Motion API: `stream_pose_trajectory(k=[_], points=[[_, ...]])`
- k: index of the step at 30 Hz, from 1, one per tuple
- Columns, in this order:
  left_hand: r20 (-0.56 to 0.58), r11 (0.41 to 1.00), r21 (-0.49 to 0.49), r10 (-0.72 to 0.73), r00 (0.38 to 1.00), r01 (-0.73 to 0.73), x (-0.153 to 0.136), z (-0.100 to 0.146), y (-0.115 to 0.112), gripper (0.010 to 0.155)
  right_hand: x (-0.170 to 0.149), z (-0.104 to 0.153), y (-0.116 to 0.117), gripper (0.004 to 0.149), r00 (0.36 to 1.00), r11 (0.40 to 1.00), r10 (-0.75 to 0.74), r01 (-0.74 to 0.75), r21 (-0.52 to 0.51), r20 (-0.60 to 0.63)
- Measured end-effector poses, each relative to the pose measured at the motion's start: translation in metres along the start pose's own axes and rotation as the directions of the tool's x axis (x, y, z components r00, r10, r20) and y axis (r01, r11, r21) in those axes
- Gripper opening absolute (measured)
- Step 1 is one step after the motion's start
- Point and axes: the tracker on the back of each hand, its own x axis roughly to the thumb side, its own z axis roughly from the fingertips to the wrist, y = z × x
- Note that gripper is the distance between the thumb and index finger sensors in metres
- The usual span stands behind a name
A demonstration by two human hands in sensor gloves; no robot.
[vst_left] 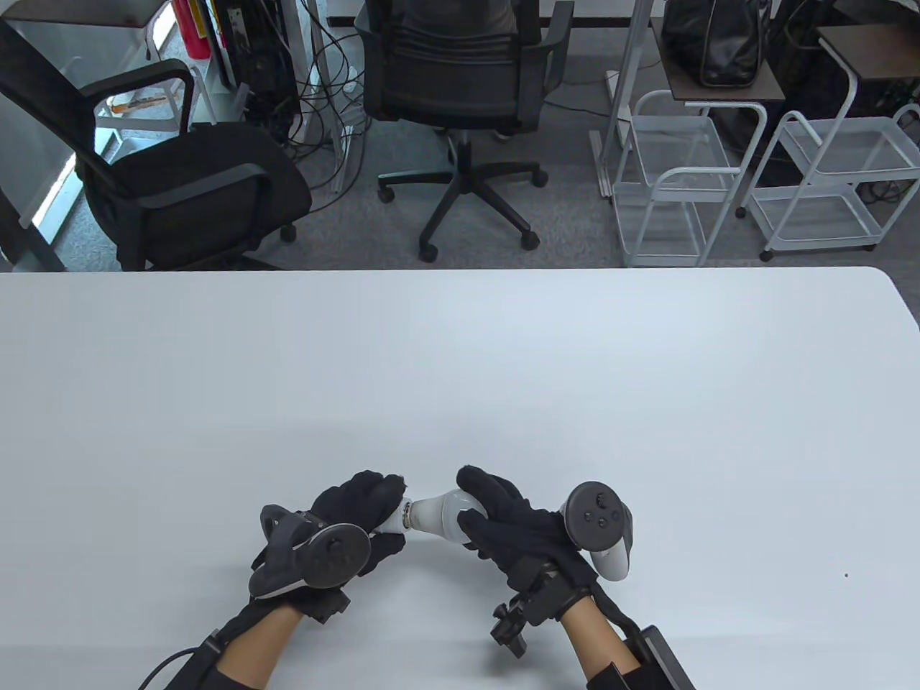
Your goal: Screw light bulb into light bulb socket (Screw with right hand)
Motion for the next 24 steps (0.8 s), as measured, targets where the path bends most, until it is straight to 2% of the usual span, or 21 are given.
stream_pose_trajectory(k=[7,10,14,16,19,22,24], points=[[0.012,1.0,0.016,-0.008,1.0,0.008,0.0026,0.0002,0.0001,0.071,-0.0019,0.0029,-0.0031,0.053,1.0,0.994,-0.016,0.015,-0.105,-0.006],[-0.001,0.999,0.029,-0.022,1.0,0.022,0.0012,0.0009,0.0017,0.071,-0.0017,0.0014,-0.0026,0.058,0.996,0.995,-0.091,0.091,-0.044,0.005],[0.006,0.999,0.029,-0.028,1.0,0.027,0.0023,0.001,0.0012,0.071,-0.0018,0.0015,-0.0022,0.057,0.997,0.995,-0.071,0.071,-0.071,-0.009],[0.01,0.999,0.027,-0.019,1.0,0.019,0.0031,0.0008,0.0008,0.071,-0.0021,0.0026,-0.0035,0.051,1.0,0.992,-0.027,0.026,-0.127,-0.006],[0.008,0.999,0.024,-0.027,1.0,0.026,0.0031,0.0006,0.0,0.07,-0.0021,0.0026,-0.0039,0.052,0.999,0.992,-0.046,0.046,-0.118,0.004],[-0.001,1.0,0.027,-0.015,1.0,0.015,0.0015,0.001,0.0006,0.07,-0.0028,0.0012,-0.0028,0.059,0.996,0.996,-0.086,0.086,-0.035,0.007],[0.004,0.999,0.03,-0.025,1.0,0.025,0.0024,0.0014,0.0009,0.07,-0.0036,0.0004,-0.0029,0.058,0.995,0.994,-0.095,0.095,-0.048,0.003]])
